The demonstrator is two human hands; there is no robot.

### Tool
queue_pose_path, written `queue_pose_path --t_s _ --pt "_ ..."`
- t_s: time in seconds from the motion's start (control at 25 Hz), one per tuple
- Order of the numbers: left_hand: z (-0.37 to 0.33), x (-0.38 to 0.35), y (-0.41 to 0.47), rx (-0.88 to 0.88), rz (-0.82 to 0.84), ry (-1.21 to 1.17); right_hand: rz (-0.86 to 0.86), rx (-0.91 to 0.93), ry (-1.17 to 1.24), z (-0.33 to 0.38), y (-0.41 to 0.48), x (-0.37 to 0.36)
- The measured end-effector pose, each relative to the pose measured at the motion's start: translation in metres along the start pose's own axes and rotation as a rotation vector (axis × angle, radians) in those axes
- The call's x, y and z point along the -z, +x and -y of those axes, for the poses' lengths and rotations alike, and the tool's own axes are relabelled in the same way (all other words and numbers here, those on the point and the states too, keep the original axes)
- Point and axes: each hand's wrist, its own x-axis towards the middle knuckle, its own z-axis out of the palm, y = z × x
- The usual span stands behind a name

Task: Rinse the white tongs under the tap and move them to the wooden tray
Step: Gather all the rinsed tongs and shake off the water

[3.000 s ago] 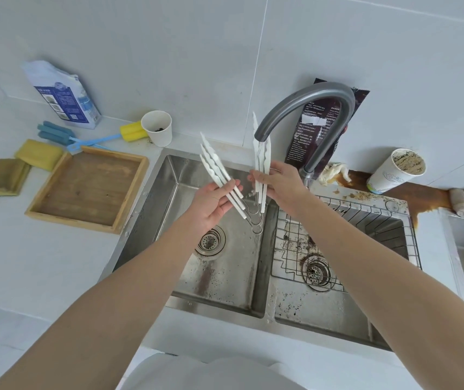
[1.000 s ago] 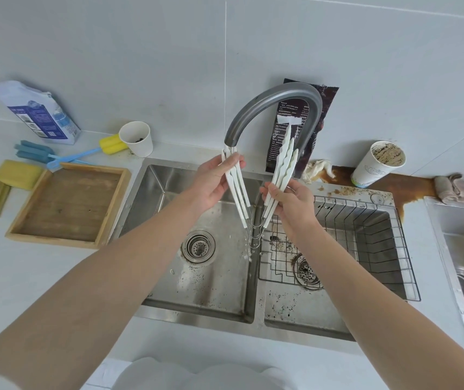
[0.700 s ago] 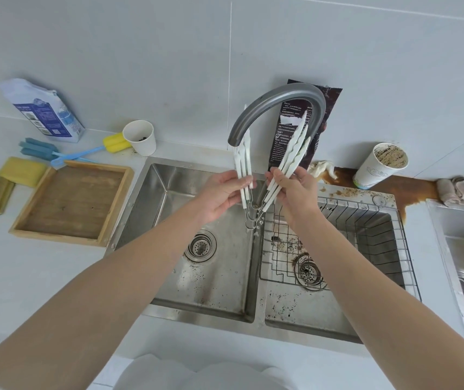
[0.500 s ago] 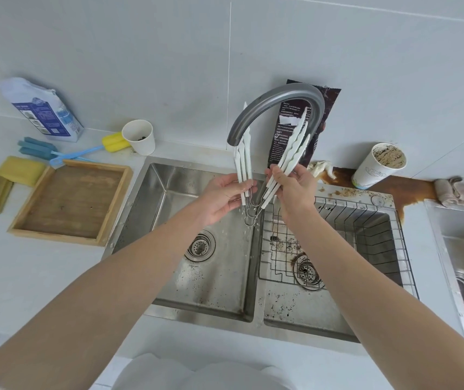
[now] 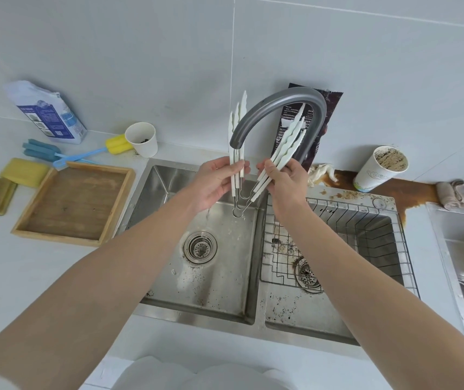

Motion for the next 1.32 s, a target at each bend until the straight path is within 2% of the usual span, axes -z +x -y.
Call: queue_pose_path --t_s 0.44,0.84,1.08,1.24,1.32 --pt "0.034 0.016 -0.028 0.062 -0.038 0.000 0.137 -0.082 -0.123 -0.024 -0.016 0.016" --pt "0.069 0.041 -0.046 0.013 -0.148 -0.026 0.217 -0.246 -0.229 -0.032 -0.029 0.020" --pt "0.083 0.054 -0.057 0.026 -0.175 -0.033 0.264 -0.441 -0.064 -0.035 -0.031 0.030" --pt "0.086 0.061 -0.063 0.037 -0.201 -0.037 0.069 -0.569 0.334 -0.036 -0.017 0.046" --pt "0.086 0.064 -0.065 0.033 -0.212 -0.048 -0.020 -0.575 0.457 -0.032 -0.006 0.053"
